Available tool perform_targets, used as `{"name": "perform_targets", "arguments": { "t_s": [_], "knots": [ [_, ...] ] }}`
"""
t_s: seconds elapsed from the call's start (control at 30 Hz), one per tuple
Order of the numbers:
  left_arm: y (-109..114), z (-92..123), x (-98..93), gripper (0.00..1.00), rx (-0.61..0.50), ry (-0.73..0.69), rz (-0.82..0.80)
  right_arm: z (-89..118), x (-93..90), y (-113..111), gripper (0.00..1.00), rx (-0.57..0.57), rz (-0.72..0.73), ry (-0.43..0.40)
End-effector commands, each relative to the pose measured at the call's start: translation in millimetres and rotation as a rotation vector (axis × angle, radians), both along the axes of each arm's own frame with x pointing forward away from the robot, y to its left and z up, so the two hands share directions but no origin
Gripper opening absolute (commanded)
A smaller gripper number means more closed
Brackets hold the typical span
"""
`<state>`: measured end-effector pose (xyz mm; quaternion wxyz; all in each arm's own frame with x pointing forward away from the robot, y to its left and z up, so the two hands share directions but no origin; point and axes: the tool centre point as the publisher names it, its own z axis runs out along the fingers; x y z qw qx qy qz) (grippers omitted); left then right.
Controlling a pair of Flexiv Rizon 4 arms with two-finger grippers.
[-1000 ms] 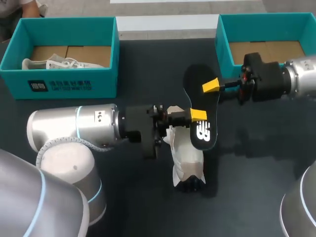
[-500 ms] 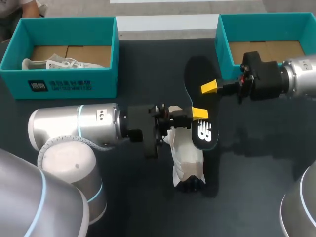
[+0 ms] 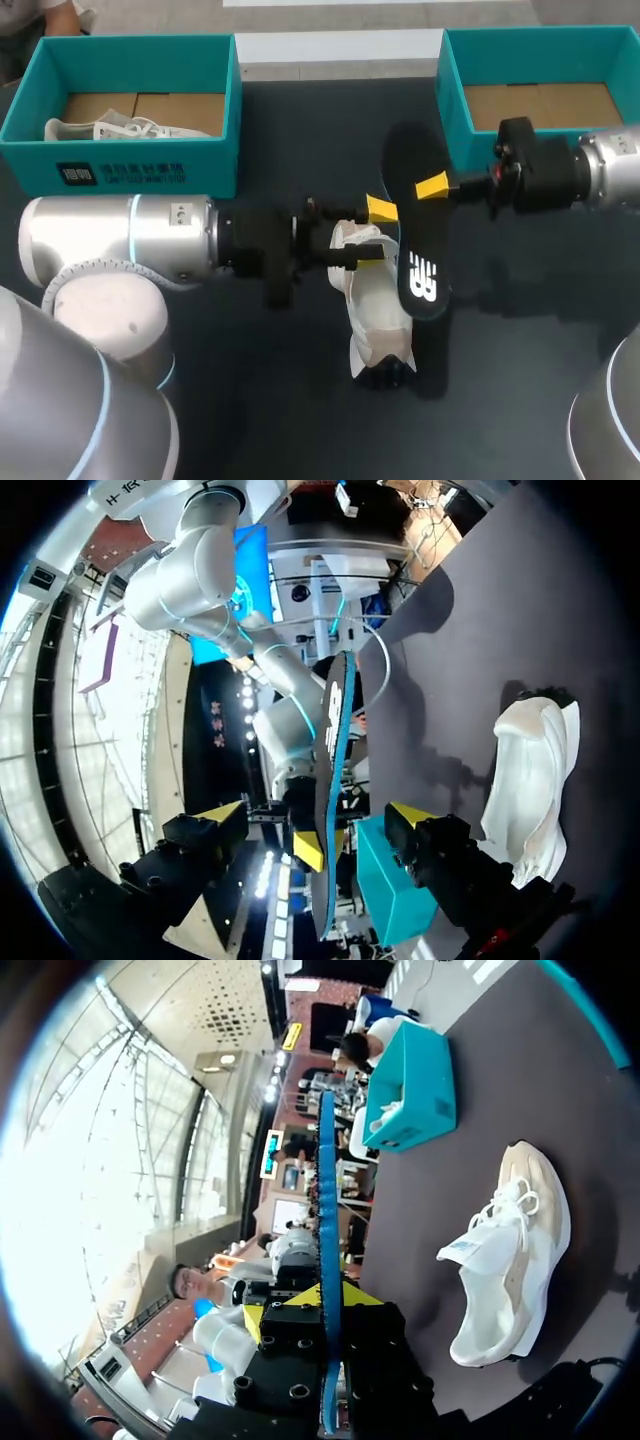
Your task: Take the shoe out of the shoebox, open the shoe tongue, remove and reinsert the insole, then place the shoe into the shoebox
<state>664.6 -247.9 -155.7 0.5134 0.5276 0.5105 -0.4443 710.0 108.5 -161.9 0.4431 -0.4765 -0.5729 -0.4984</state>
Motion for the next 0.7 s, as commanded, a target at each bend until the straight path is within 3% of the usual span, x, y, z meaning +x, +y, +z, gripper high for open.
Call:
{"name": "perform_targets", "arguments": {
  "t_s": [0.03, 0.07, 0.2, 0.3, 0.7],
  "knots": [
    [26, 17, 2.6, 1.00, 0.205, 0.043, 0.009, -11, 0.9, 0, 0.00, 0.015, 0.003, 0.011],
    [27, 17, 4.6, 1.00, 0.285, 0.037, 0.017, -13, 0.5, -1, 0.00, 0.017, 0.002, 0.011],
    [32, 24, 10.1, 1.00, 0.434, 0.098, 0.039, -19, 0.0, 0, 0.00, 0.025, -0.001, 0.011],
    [31, 25, 14.6, 1.00, 0.571, 0.003, 0.006, -22, -0.1, 2, 0.00, 0.031, 0.000, 0.010],
    [31, 25, 14.6, 1.00, 0.571, 0.003, 0.006, -26, 1.6, 3, 0.00, 0.031, 0.021, 0.015]
  ]
}}
